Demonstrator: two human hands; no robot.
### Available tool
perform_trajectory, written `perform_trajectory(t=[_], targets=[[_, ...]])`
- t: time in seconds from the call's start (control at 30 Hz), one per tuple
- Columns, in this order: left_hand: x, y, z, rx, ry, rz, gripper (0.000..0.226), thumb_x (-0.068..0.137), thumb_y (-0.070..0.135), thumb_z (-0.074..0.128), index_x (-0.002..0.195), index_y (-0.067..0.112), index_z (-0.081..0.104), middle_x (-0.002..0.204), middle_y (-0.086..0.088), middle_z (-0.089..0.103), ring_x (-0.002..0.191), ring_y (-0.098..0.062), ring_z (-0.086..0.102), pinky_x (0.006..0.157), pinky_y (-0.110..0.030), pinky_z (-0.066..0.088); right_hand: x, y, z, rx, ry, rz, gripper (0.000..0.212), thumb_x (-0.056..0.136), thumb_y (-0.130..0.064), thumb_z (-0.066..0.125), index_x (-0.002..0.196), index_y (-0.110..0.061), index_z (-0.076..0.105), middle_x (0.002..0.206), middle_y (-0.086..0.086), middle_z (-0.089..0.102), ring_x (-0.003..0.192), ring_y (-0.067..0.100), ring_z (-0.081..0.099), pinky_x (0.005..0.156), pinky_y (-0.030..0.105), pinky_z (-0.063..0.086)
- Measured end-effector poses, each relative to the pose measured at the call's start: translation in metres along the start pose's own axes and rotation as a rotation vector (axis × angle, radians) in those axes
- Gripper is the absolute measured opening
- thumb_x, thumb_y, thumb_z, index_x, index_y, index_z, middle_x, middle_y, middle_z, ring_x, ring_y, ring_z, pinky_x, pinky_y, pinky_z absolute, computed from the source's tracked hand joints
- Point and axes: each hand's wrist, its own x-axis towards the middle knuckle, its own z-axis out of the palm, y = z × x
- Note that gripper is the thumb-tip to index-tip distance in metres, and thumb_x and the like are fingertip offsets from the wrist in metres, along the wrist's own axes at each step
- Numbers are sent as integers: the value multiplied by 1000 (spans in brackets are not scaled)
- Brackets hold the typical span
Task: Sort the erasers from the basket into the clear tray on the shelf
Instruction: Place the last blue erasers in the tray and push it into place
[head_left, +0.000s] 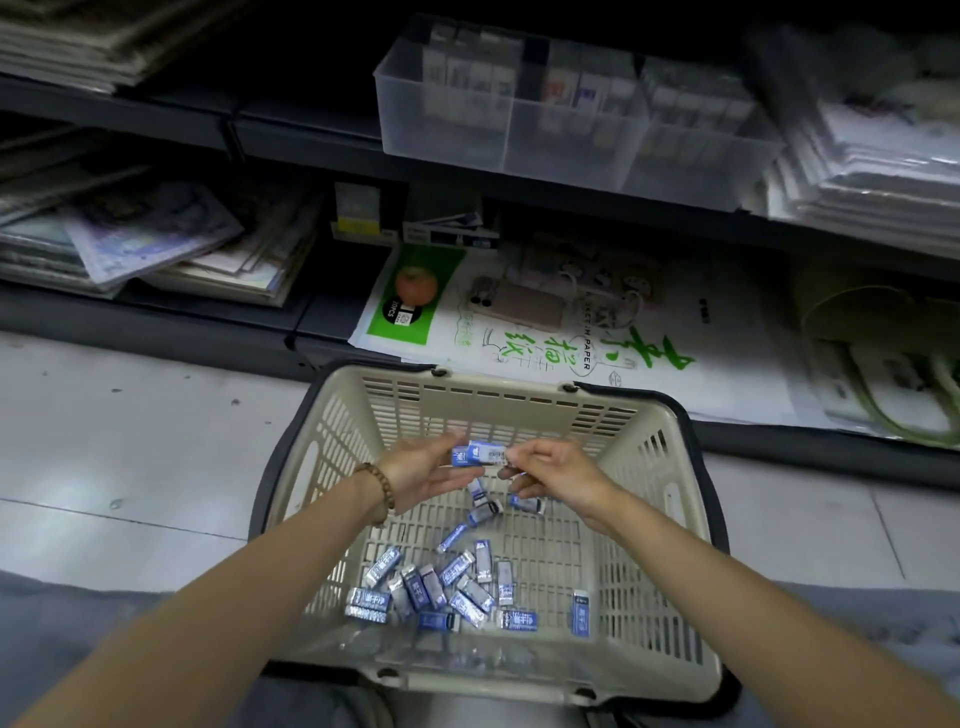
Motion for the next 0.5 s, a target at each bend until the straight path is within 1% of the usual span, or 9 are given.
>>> perform_trajectory(t=[0.07, 0.13, 0.2, 0.23, 0.27, 0.3, 0.37, 0.4, 0.5], targets=[[6, -12, 1, 45, -21, -20, 23, 89, 17, 59, 107, 2, 61, 111, -14, 65, 85, -16, 71, 68, -17, 56, 4, 15, 2, 56, 14, 52, 9, 89, -19, 62, 92, -10, 64, 79, 5, 72, 57, 7, 67, 56, 16, 53], [14, -19, 1, 27, 1, -39, 16, 87, 13, 61, 99, 2, 63, 101, -13, 67, 77, -14, 71, 64, -16, 55, 13, 28, 1, 118, 26, 99, 14, 89, -23, 62, 94, -10, 64, 77, 3, 74, 60, 10, 68, 58, 18, 55], [23, -24, -5, -53, 58, -70, 15, 86, 10, 62, 99, 1, 62, 95, -12, 67, 74, -15, 71, 60, -17, 56, 29, 42, -6, 185, 108, 141, 19, 93, -25, 56, 94, -8, 63, 78, 4, 73, 60, 12, 68, 57, 20, 56], [28, -26, -10, -99, 95, -89, 18, 86, 10, 62, 101, 0, 60, 95, -13, 67, 76, -16, 70, 60, -18, 56, 37, 52, -11, 171, 175, 160, 21, 94, -23, 54, 97, -5, 63, 83, 8, 72, 61, 13, 68, 57, 20, 55], [32, -29, -16, -135, 132, -105, 19, 86, 9, 62, 102, -1, 59, 96, -15, 67, 79, -17, 69, 59, -19, 57, 45, 64, -17, 65, 248, 176, 22, 94, -20, 54, 102, -1, 63, 92, 12, 71, 65, 14, 66, 60, 20, 55], [37, -32, -22, -161, 163, -117, 20, 86, 9, 61, 103, -2, 58, 97, -16, 67, 82, -18, 69, 59, -20, 57, 51, 78, -23, -116, 308, 192, 24, 93, -18, 56, 106, 1, 62, 103, 16, 69, 74, 16, 65, 67, 21, 52], [45, -40, -32, -176, 207, -139, 21, 86, 9, 60, 104, 0, 58, 97, -17, 68, 87, -20, 68, 59, -20, 57, 60, 106, -28, -393, 323, 223, 32, 90, -17, 62, 115, 1, 60, 119, 15, 62, 97, 20, 60, 81, 22, 43], [49, -44, -36, -178, 225, -149, 20, 85, 9, 61, 104, 3, 59, 96, -17, 69, 88, -21, 69, 59, -21, 57, 62, 119, -28, -442, 312, 240, 36, 88, -17, 65, 119, 0, 59, 123, 15, 57, 101, 20, 56, 82, 20, 40], [62, -58, -44, -182, 246, -157, 21, 85, 7, 60, 105, 11, 64, 102, -15, 68, 91, -22, 69, 59, -21, 57, 72, 144, -22, -467, 382, 212, 37, 82, -11, 70, 117, -5, 58, 123, 17, 49, 91, 17, 54, 79, 19, 41]])
